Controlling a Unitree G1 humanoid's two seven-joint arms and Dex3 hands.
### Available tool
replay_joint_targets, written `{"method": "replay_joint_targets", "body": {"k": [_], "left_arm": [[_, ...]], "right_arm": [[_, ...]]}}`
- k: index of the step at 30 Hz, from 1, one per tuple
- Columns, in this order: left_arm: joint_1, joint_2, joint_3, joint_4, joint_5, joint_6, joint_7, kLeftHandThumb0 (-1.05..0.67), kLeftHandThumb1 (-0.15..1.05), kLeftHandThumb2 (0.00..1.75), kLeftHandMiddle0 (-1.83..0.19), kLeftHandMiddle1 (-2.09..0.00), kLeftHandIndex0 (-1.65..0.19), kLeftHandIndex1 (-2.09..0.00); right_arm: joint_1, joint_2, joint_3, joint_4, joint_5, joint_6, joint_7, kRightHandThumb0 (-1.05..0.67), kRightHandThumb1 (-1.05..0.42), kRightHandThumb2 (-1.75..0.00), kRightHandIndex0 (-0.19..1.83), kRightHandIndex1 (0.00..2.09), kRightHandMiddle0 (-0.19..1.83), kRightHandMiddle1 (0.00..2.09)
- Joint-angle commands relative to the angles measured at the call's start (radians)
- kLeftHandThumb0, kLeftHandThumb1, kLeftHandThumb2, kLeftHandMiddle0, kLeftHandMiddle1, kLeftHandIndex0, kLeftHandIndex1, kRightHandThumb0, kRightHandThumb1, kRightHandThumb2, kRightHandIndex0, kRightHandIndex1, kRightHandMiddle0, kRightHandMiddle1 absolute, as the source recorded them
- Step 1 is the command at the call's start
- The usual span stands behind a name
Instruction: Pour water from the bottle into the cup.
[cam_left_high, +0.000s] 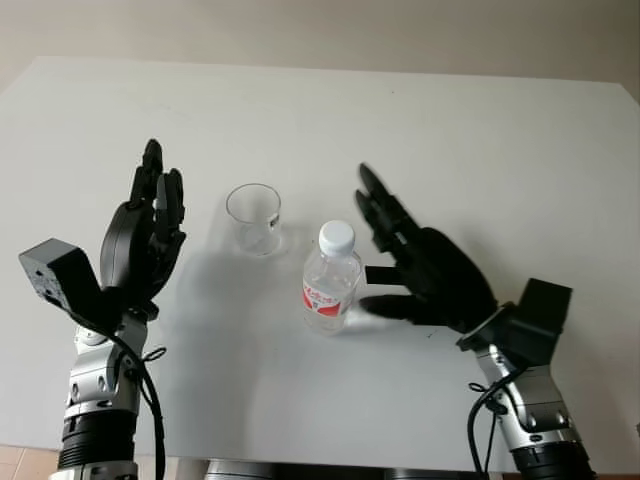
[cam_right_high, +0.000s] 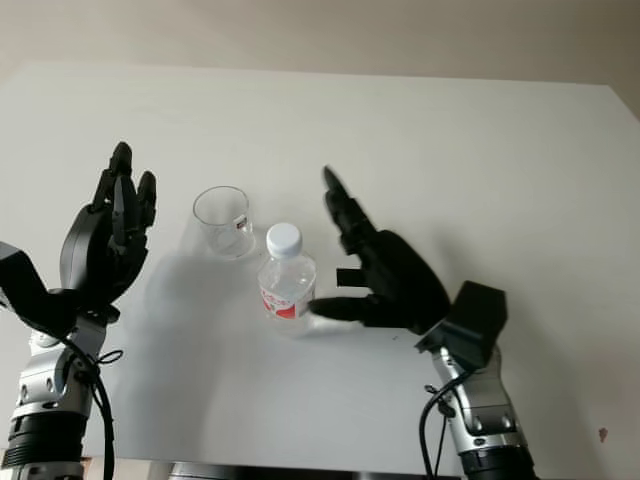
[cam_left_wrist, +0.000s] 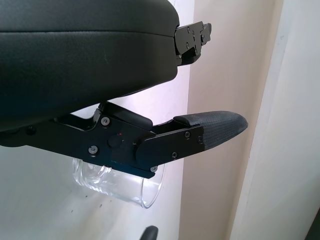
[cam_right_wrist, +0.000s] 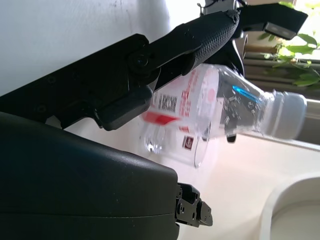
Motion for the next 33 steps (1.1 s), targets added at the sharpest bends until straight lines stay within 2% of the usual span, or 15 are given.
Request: {"method": "replay_joint_targets", "body": {"k": [1, 5, 20, 25, 26, 27, 29, 30, 32, 33], "left_arm": [[-0.007, -0.005, -0.001, -0.003, -0.002, -0.008, 0.000, -0.74, 1.05, 0.64, 0.19, 0.00, 0.19, 0.00], [-0.003, -0.004, -0.003, -0.008, 0.005, -0.008, 0.006, -0.74, 1.05, 0.65, 0.19, 0.00, 0.19, 0.00], [0.000, -0.006, 0.001, -0.004, 0.004, -0.010, 0.007, -0.74, 1.05, 0.63, 0.19, 0.00, 0.19, 0.00], [0.006, -0.004, -0.001, -0.007, 0.010, -0.014, 0.010, -0.74, 1.05, 0.62, 0.19, 0.00, 0.19, 0.00], [0.007, -0.003, -0.002, -0.008, 0.013, -0.015, 0.010, -0.74, 1.05, 0.63, 0.19, 0.00, 0.19, 0.00], [0.007, -0.003, -0.003, -0.009, 0.015, -0.016, 0.011, -0.74, 1.05, 0.63, 0.19, 0.00, 0.19, 0.00], [0.007, -0.004, -0.002, -0.010, 0.012, -0.015, 0.008, -0.74, 1.05, 0.64, 0.19, 0.00, 0.19, 0.00], [0.007, -0.005, -0.002, -0.010, 0.010, -0.013, 0.007, -0.74, 1.05, 0.64, 0.19, 0.00, 0.19, 0.00], [0.007, -0.005, -0.002, -0.013, 0.010, -0.011, 0.008, -0.74, 1.05, 0.64, 0.19, 0.00, 0.19, 0.00], [0.007, -0.006, -0.002, -0.012, 0.011, -0.011, 0.009, -0.74, 1.05, 0.64, 0.19, 0.00, 0.19, 0.00]], "right_arm": [[-0.007, 0.015, 0.017, 0.026, -0.004, 0.007, 0.004, -0.96, -0.87, -0.05, -0.19, 0.00, -0.19, 0.00], [-0.016, 0.045, 0.045, 0.070, -0.009, 0.006, 0.008, -0.96, -0.87, -0.05, -0.19, 0.00, -0.19, 0.00], [-0.034, 0.155, 0.098, 0.245, -0.059, -0.122, -0.020, -0.98, -0.90, -0.05, -0.19, 0.00, -0.19, 0.00], [-0.042, 0.191, 0.084, 0.242, -0.004, -0.073, -0.007, -0.93, -0.86, -0.04, -0.16, 0.02, -0.16, 0.01], [-0.045, 0.198, 0.077, 0.244, 0.022, -0.054, 0.008, -0.89, -0.84, -0.04, -0.03, 0.10, -0.04, 0.08], [-0.047, 0.203, 0.073, 0.244, 0.041, -0.041, 0.020, -0.86, -0.82, -0.04, -0.09, 0.49, -0.02, 0.29], [-0.054, 0.209, 0.066, 0.241, 0.075, -0.001, 0.044, -0.83, -0.79, -0.05, -0.17, 1.13, -0.14, 0.99], [-0.057, 0.209, 0.065, 0.239, 0.083, 0.012, 0.051, -0.81, -0.77, -0.05, -0.13, 1.63, -0.12, 1.54], [-0.062, 0.204, 0.067, 0.236, 0.076, 0.017, 0.056, -0.80, -0.76, -0.05, -0.06, 1.94, -0.08, 1.92], [-0.064, 0.200, 0.068, 0.233, 0.072, 0.023, 0.056, -0.76, -0.76, -0.05, 0.22, 2.03, 0.12, 2.02]]}}
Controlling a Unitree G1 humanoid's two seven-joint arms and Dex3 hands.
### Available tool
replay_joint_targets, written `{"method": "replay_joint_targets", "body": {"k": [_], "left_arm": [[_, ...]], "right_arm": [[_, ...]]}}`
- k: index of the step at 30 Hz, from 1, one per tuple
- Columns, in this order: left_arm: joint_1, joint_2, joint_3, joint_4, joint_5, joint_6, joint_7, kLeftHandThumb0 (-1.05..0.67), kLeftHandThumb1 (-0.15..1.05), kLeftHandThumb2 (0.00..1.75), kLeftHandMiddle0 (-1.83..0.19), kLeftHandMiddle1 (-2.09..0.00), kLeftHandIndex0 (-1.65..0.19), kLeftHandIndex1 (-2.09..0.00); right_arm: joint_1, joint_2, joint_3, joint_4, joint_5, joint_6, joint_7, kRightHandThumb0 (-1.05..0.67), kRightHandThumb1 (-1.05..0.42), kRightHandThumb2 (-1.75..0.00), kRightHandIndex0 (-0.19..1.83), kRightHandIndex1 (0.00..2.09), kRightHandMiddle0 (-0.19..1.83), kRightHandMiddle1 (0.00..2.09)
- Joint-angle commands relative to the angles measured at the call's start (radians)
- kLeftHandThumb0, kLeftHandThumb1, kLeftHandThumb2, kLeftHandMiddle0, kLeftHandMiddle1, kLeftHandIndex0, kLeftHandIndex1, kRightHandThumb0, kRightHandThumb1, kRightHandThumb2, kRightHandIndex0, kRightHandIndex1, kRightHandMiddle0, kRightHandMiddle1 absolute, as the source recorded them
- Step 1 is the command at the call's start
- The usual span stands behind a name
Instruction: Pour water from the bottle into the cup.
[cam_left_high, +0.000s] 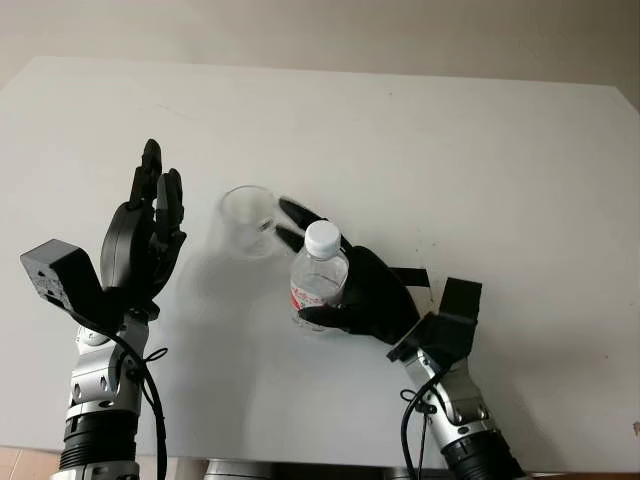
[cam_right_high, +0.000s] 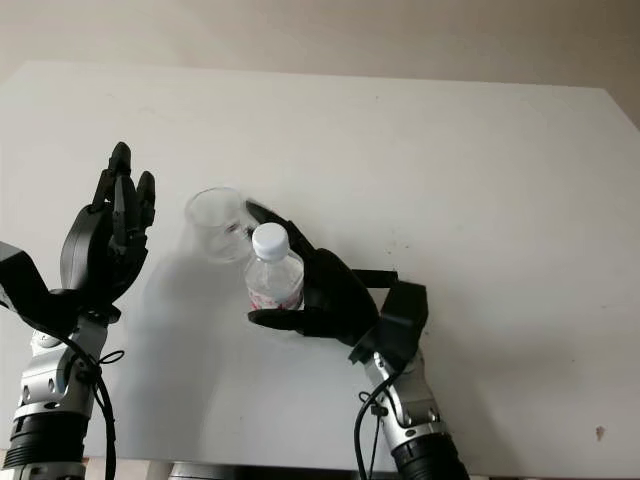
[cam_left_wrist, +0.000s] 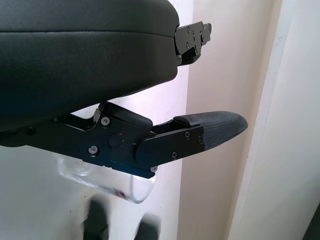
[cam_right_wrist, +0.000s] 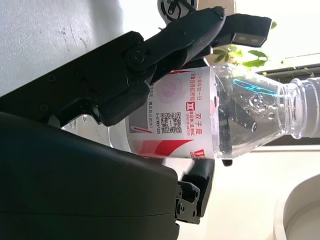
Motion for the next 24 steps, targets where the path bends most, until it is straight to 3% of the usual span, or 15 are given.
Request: {"method": "replay_joint_targets", "body": {"k": [1, 4, 6, 9, 13, 24], "left_arm": [[0.006, 0.000, -0.002, -0.012, 0.002, -0.004, 0.002, -0.75, 1.05, 0.64, 0.19, 0.00, 0.19, 0.00], [0.006, -0.001, -0.001, -0.009, 0.002, -0.007, 0.003, -0.75, 1.05, 0.63, 0.19, 0.00, 0.19, 0.00], [0.006, -0.002, 0.000, -0.009, 0.001, -0.008, 0.003, -0.74, 1.05, 0.63, 0.19, 0.00, 0.19, 0.00], [0.004, -0.002, 0.001, -0.009, -0.002, -0.006, 0.003, -0.74, 1.05, 0.63, 0.19, 0.00, 0.19, 0.00], [0.004, 0.001, 0.002, -0.007, -0.003, -0.007, 0.000, -0.74, 1.05, 0.63, 0.19, 0.00, 0.19, 0.00], [0.000, 0.000, 0.006, -0.001, -0.009, -0.013, -0.006, -0.74, 1.05, 0.63, 0.19, 0.00, 0.19, 0.00]], "right_arm": [[0.010, -0.004, 0.005, 0.003, -0.009, 0.013, 0.006, -0.73, -0.76, -0.05, 0.37, 2.06, 0.24, 2.06], [0.007, -0.023, 0.014, 0.000, -0.052, 0.004, -0.004, -0.64, -0.80, -0.06, 0.97, 2.09, 0.77, 2.09], [0.007, -0.033, 0.019, -0.007, -0.079, 0.000, -0.013, -0.58, -0.83, -0.06, 1.42, 2.09, 1.24, 2.09], [0.005, -0.039, 0.020, -0.008, -0.089, -0.003, -0.006, -0.49, -0.86, -0.06, 1.70, 2.09, 1.57, 2.09], [-0.002, -0.058, 0.033, 0.001, -0.129, -0.045, 0.002, -0.41, -0.92, -0.07, 1.82, 2.09, 1.69, 2.09], [-0.005, -0.063, 0.040, 0.010, -0.178, -0.103, -0.031, -0.40, -1.02, -0.07, 1.83, 2.09, 1.77, 2.09]]}}
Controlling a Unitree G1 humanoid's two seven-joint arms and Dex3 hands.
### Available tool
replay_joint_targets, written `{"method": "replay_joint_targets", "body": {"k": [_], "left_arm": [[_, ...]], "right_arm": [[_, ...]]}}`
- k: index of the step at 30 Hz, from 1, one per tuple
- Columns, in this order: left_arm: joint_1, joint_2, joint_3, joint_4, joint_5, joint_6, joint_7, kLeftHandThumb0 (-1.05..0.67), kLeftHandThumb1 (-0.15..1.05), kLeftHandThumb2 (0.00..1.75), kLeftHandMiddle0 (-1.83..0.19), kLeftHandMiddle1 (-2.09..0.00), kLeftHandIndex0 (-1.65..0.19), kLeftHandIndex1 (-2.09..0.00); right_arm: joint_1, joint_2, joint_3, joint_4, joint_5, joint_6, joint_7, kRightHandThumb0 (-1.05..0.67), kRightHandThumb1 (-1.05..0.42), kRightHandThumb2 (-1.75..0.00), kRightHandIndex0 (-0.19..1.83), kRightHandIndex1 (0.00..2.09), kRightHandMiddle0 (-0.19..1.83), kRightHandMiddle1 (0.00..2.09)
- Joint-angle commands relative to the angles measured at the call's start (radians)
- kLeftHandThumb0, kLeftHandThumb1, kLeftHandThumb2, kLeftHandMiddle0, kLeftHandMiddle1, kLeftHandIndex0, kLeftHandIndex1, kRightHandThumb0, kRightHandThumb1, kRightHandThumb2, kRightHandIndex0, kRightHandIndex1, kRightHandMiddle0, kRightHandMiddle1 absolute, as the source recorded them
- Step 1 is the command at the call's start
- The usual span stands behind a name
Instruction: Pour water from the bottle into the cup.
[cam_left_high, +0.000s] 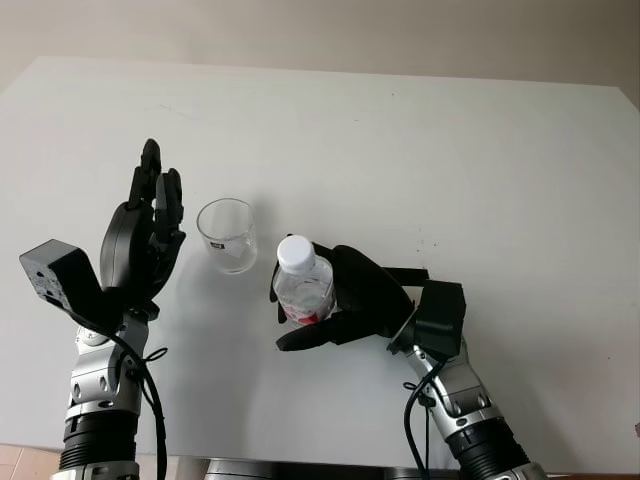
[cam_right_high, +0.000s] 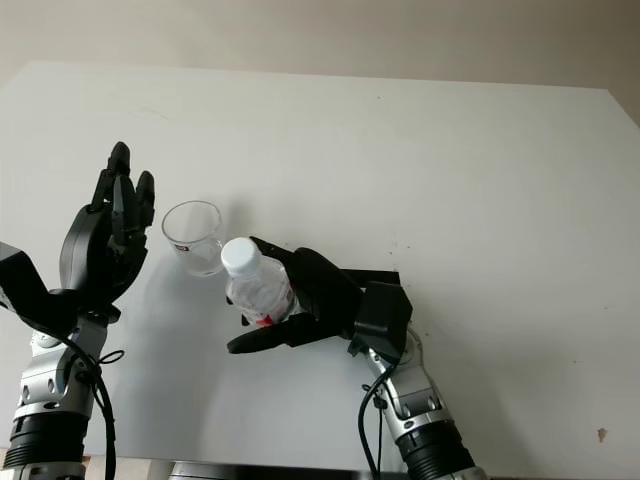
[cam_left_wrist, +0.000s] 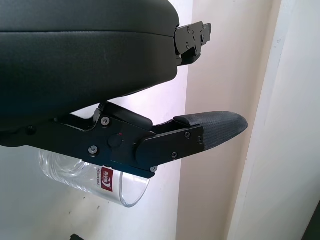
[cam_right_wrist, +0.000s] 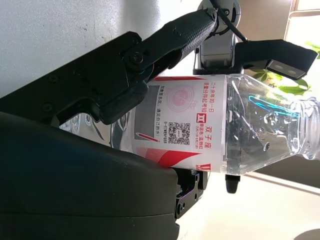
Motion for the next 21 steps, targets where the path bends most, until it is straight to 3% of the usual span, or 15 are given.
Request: {"method": "replay_joint_targets", "body": {"k": [1, 8, 19, 21], "left_arm": [[0.000, 0.000, 0.003, -0.001, -0.004, -0.011, -0.004, -0.74, 1.05, 0.63, 0.19, 0.00, 0.19, 0.00], [-0.008, -0.001, 0.002, 0.010, -0.001, -0.009, 0.001, -0.74, 1.05, 0.62, 0.19, 0.00, 0.19, 0.00], [-0.013, -0.003, 0.000, 0.015, -0.003, -0.017, -0.001, -0.75, 1.05, 0.63, 0.19, 0.00, 0.19, 0.00], [-0.016, -0.005, 0.002, 0.019, -0.008, -0.018, -0.003, -0.74, 1.05, 0.63, 0.19, 0.00, 0.19, 0.00]], "right_arm": [[0.029, -0.006, -0.010, 0.014, -0.013, 0.001, -0.031, -0.40, -1.02, -0.07, 1.83, 2.09, 1.80, 2.09], [-0.075, -0.011, -0.045, 0.005, -0.098, 0.023, -0.204, -0.33, -1.05, -0.16, 1.83, 2.09, 1.83, 2.09], [-0.370, -0.035, -0.104, 0.280, -0.169, -0.085, -0.365, -0.24, -1.04, -0.28, 1.83, 2.09, 1.83, 2.09], [-0.446, -0.056, -0.106, 0.343, -0.216, -0.093, -0.417, -0.22, -1.05, -0.25, 1.68, 2.09, 1.73, 2.09]]}}
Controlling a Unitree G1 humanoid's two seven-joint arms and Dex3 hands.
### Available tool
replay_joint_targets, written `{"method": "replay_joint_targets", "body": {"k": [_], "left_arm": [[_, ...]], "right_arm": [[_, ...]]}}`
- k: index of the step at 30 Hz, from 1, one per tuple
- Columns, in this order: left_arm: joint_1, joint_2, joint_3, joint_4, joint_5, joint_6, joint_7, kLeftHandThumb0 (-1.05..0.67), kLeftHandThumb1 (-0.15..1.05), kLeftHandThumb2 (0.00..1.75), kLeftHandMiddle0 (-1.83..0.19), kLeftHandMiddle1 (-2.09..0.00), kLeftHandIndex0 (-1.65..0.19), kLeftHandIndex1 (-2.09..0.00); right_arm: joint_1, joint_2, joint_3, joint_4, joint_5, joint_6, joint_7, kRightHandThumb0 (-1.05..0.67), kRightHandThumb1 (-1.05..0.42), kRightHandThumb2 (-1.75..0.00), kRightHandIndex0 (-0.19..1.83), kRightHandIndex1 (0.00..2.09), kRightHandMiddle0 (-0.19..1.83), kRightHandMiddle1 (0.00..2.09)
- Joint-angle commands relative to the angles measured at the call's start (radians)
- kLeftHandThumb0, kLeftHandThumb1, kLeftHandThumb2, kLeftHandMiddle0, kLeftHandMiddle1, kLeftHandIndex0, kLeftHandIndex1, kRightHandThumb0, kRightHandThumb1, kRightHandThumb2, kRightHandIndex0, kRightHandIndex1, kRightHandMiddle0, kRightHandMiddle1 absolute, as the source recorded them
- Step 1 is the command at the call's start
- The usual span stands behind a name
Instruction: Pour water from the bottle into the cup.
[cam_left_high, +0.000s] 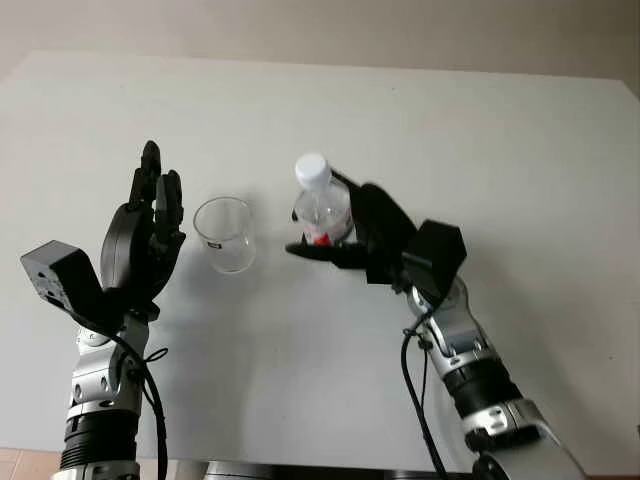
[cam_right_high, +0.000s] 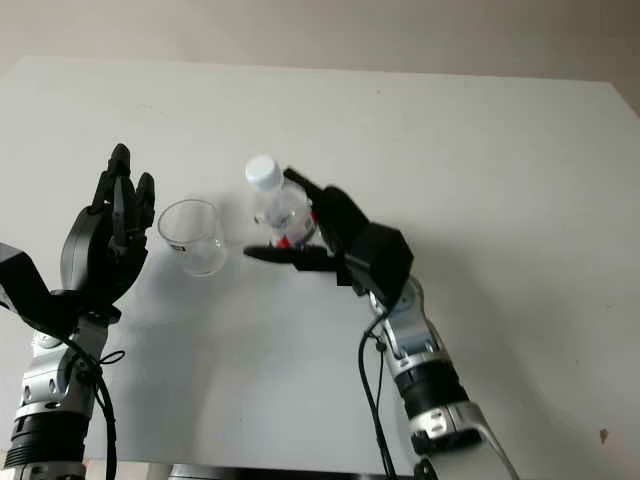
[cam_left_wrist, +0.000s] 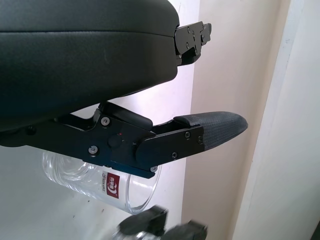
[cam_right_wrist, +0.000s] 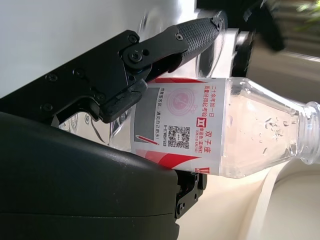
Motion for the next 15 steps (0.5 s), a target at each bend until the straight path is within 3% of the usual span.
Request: {"method": "replay_joint_targets", "body": {"k": [1, 3, 5, 11, 15], "left_arm": [[-0.015, -0.003, 0.002, 0.006, -0.007, -0.011, -0.005, -0.74, 1.05, 0.63, 0.19, 0.00, 0.19, 0.00], [-0.018, -0.004, 0.002, 0.009, -0.009, -0.011, -0.006, -0.75, 1.05, 0.63, 0.19, 0.00, 0.19, 0.00], [-0.019, -0.006, 0.002, 0.011, -0.010, -0.010, -0.005, -0.75, 1.05, 0.63, 0.19, 0.00, 0.19, 0.00], [-0.016, -0.007, -0.002, 0.003, -0.006, 0.001, 0.002, -0.75, 1.05, 0.67, 0.19, 0.00, 0.19, 0.00], [-0.014, -0.009, -0.003, 0.000, -0.004, -0.002, 0.004, -0.76, 1.05, 0.68, 0.19, 0.00, 0.19, 0.00]], "right_arm": [[-0.103, -0.027, -0.005, 0.057, -0.040, -0.028, -0.053, -0.20, -1.05, -0.23, 1.52, 2.09, 1.58, 2.09], [-0.177, -0.042, 0.010, 0.126, -0.104, -0.031, -0.126, -0.19, -1.05, -0.18, 1.28, 2.09, 1.30, 2.09], [-0.249, -0.045, 0.020, 0.201, -0.142, -0.036, -0.175, -0.17, -1.05, -0.17, 1.18, 2.09, 1.17, 2.09], [-0.428, -0.052, 0.116, 0.407, -0.303, -0.035, -0.326, -0.17, -1.05, -0.18, 1.08, 2.09, 1.05, 2.09], [-0.507, -0.053, 0.199, 0.500, -0.412, -0.037, -0.416, -0.15, -1.05, -0.17, 1.10, 2.09, 0.86, 2.09]]}}
